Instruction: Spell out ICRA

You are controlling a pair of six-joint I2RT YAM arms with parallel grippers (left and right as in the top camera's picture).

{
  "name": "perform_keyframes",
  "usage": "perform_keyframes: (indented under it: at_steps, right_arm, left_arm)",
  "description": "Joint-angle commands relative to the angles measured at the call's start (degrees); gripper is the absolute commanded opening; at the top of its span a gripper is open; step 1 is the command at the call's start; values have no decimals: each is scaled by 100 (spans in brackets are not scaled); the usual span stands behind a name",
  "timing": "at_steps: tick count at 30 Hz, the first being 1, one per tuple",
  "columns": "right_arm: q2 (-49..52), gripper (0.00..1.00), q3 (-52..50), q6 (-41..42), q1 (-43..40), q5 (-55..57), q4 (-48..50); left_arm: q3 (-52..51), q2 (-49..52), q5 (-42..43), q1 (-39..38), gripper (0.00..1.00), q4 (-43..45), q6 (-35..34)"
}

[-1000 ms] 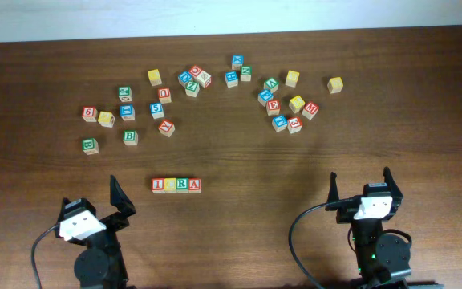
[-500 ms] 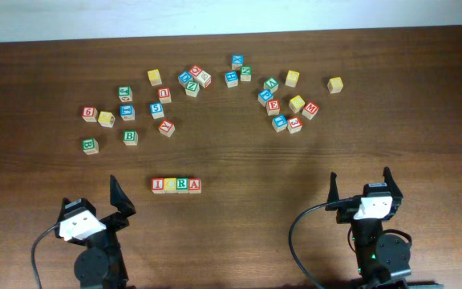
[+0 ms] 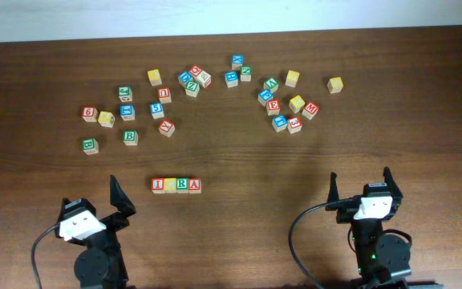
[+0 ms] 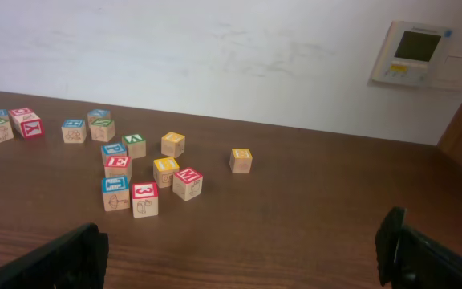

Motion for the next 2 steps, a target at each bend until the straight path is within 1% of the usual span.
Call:
perform_keyframes:
  at_steps: [1, 2]
  right_arm:
    - [-44, 98, -28, 28, -35, -33, -50]
    - [-44, 98, -28, 28, -35, -33, -50]
  left_arm:
    - [-7, -13, -59, 9, 99, -31, 116]
    - [-7, -13, -57, 9, 99, -31, 116]
